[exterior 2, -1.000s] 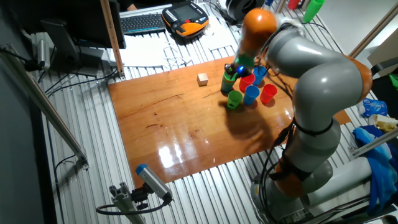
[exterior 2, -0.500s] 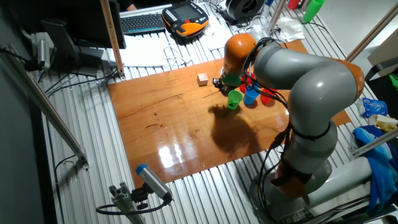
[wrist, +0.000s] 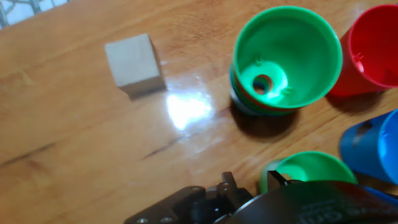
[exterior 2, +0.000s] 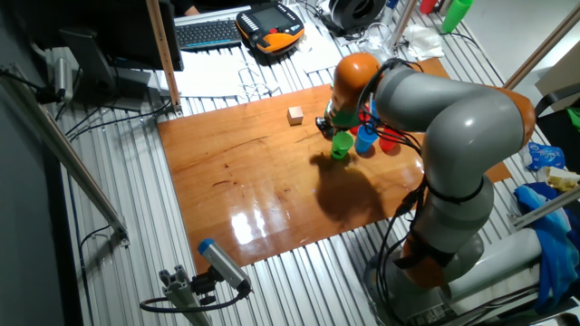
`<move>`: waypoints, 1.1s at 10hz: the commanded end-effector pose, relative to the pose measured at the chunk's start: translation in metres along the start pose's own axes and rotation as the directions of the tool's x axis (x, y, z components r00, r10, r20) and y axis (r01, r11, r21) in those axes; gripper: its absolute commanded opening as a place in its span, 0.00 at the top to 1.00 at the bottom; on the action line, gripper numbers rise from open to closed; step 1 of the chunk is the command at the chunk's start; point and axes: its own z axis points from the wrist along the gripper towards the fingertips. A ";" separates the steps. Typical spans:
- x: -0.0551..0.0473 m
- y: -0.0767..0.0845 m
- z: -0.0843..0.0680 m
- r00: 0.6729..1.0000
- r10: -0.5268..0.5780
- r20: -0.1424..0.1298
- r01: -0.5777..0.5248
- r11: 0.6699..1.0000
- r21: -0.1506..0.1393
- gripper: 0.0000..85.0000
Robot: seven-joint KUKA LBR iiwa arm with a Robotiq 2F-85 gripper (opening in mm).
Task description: Stack the cups
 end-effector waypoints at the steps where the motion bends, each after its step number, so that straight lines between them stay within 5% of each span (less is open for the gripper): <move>1: 0.001 -0.002 0.004 1.000 -0.005 0.008 0.005 1.000 0.000 0.60; 8: 0.007 -0.014 0.035 0.992 -0.090 0.083 0.088 0.996 0.023 0.60; 10: 0.006 -0.016 0.035 0.988 -0.141 0.069 0.141 0.990 0.005 1.00; 11: 0.005 -0.016 0.033 0.987 -0.148 0.058 0.148 0.989 -0.003 1.00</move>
